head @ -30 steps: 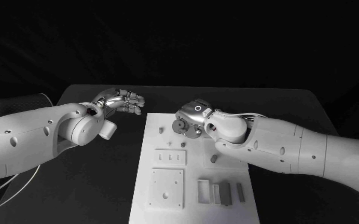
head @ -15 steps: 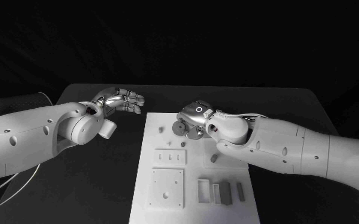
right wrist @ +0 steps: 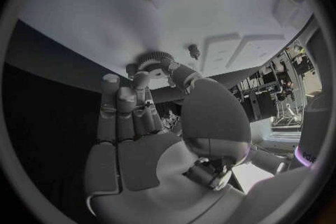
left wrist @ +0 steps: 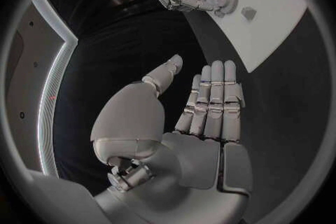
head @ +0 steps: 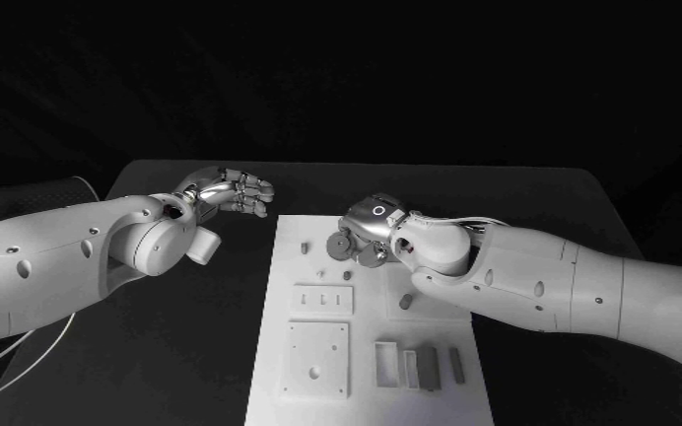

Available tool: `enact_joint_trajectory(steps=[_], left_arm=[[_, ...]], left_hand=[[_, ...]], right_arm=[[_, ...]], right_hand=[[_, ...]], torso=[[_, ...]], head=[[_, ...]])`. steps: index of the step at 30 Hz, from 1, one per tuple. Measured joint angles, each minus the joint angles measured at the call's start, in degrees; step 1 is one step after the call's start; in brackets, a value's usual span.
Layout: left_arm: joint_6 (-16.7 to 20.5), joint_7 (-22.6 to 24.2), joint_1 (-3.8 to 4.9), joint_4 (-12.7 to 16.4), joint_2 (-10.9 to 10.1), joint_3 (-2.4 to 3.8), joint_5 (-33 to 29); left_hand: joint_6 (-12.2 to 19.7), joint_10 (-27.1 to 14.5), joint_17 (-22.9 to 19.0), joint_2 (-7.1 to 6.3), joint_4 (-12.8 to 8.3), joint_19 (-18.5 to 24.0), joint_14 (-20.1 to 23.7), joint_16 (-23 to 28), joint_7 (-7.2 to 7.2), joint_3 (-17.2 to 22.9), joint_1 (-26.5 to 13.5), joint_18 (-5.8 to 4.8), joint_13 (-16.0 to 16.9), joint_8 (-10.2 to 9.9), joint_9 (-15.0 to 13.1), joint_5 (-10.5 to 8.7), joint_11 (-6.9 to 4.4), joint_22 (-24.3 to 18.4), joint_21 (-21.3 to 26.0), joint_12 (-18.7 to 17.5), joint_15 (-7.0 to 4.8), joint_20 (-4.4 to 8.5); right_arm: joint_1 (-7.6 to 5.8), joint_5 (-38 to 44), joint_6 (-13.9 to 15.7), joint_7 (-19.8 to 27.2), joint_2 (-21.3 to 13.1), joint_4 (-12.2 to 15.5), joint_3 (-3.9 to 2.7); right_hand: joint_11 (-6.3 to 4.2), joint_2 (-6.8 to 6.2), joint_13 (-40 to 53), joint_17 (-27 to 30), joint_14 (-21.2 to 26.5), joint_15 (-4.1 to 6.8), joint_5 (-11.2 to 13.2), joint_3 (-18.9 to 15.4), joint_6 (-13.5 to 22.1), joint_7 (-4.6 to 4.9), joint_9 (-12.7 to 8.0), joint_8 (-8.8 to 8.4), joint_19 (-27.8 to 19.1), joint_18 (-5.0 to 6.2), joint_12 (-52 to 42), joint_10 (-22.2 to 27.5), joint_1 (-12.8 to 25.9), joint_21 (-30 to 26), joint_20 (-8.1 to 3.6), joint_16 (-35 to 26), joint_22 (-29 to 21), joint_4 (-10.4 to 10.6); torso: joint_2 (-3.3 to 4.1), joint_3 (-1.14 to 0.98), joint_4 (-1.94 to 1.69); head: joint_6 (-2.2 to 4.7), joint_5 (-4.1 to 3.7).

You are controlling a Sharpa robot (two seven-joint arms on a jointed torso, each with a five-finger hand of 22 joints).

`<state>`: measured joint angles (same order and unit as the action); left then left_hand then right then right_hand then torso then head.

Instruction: Assemble the parts on the task board

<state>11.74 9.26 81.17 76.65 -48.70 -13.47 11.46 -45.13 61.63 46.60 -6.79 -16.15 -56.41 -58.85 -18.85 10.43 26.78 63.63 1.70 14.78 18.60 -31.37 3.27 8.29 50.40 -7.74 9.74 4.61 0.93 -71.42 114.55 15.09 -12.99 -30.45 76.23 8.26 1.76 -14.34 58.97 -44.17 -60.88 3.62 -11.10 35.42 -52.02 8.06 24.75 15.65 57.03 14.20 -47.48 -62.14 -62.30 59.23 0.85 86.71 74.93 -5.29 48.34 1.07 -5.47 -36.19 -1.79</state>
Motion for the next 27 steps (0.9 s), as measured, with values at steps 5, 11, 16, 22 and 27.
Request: enact_joint_trajectory(steps=[5,11,16,22,27], left_arm=[[0.0,0.0,0.00,0.0,0.0,0.00,0.0],[0.0,0.0,0.00,0.0,-0.1,0.01,0.0],[0.0,0.0,0.00,-0.1,-0.2,0.02,0.0],[0.1,0.0,0.00,-0.1,-0.4,0.02,0.0],[0.1,0.0,0.00,-0.1,-0.6,0.02,0.0]], left_hand=[[0.0,0.0,0.1,0.00,0.0,0.0,0.0,0.0,0.00,0.0,0.0,0.00,0.0,0.0,-0.1,0.00,0.00,0.0,0.0,0.0,0.00,0.00],[0.0,0.0,0.1,0.00,0.0,0.0,0.0,0.0,0.00,0.0,0.0,0.00,0.0,0.0,0.0,0.00,0.00,0.0,0.0,0.0,0.00,0.00],[0.0,0.0,0.1,0.00,0.0,0.0,0.0,0.0,0.00,0.0,0.0,0.00,0.0,0.0,0.0,0.00,0.00,0.0,0.0,0.0,0.00,0.00],[0.0,0.0,0.1,0.00,0.0,0.0,0.0,0.0,0.00,0.0,0.0,0.00,0.0,0.0,0.0,0.00,0.00,0.0,0.0,0.0,0.02,0.00],[0.0,0.0,0.1,0.00,0.0,0.0,-0.2,0.0,0.00,0.0,0.0,-0.01,0.0,0.0,0.0,0.00,0.00,0.0,0.0,-0.1,0.20,0.00]], right_arm=[[0.03,0.0,0.1,0.0,0.0,0.0,0.02],[0.04,-0.3,0.2,0.0,-1.2,1.0,0.04],[0.08,-0.5,0.7,0.0,-3.1,2.9,0.06],[0.09,-1.0,1.6,0.0,-5.4,4.8,-0.32],[0.04,-1.5,2.0,-0.1,-7.0,5.8,-1.05]], right_hand=[[0.31,-0.44,0.0,0.0,0.1,-0.10,0.0,-0.2,0.5,0.49,-0.1,-0.24,0.0,0.00,0.0,0.3,0.0,0.0,0.01,0.0,0.0,0.2],[0.31,-0.44,-0.1,0.0,0.1,-0.10,0.0,-0.2,0.6,0.56,-0.2,-0.23,0.0,-0.01,0.0,0.3,0.0,0.0,0.02,0.0,0.0,0.2],[0.31,-0.44,-0.2,0.0,0.1,-0.10,0.0,-0.2,0.6,0.58,-0.2,-0.23,-0.1,-0.01,-0.2,0.3,0.0,0.0,0.10,0.0,0.0,0.5],[0.30,-0.44,-0.2,0.0,0.1,-0.11,0.0,-0.1,0.7,0.59,-0.2,-0.23,-0.1,-0.01,-0.2,0.3,0.0,0.0,0.11,0.0,0.0,0.8],[0.30,-0.66,-0.2,0.0,0.1,-0.11,0.0,0.0,0.7,0.58,-0.2,-0.23,-0.1,-0.01,-0.4,0.3,0.2,0.0,0.11,0.0,0.0,0.9]], torso=[[0.01,0.01,-0.01],[0.01,0.03,-0.04],[0.01,0.03,-0.01],[0.01,-0.07,0.07],[0.01,-0.09,0.14]], head=[[0.05,0.03],[0.07,0.02],[0.18,0.01],[0.32,0.04],[0.46,0.08]])
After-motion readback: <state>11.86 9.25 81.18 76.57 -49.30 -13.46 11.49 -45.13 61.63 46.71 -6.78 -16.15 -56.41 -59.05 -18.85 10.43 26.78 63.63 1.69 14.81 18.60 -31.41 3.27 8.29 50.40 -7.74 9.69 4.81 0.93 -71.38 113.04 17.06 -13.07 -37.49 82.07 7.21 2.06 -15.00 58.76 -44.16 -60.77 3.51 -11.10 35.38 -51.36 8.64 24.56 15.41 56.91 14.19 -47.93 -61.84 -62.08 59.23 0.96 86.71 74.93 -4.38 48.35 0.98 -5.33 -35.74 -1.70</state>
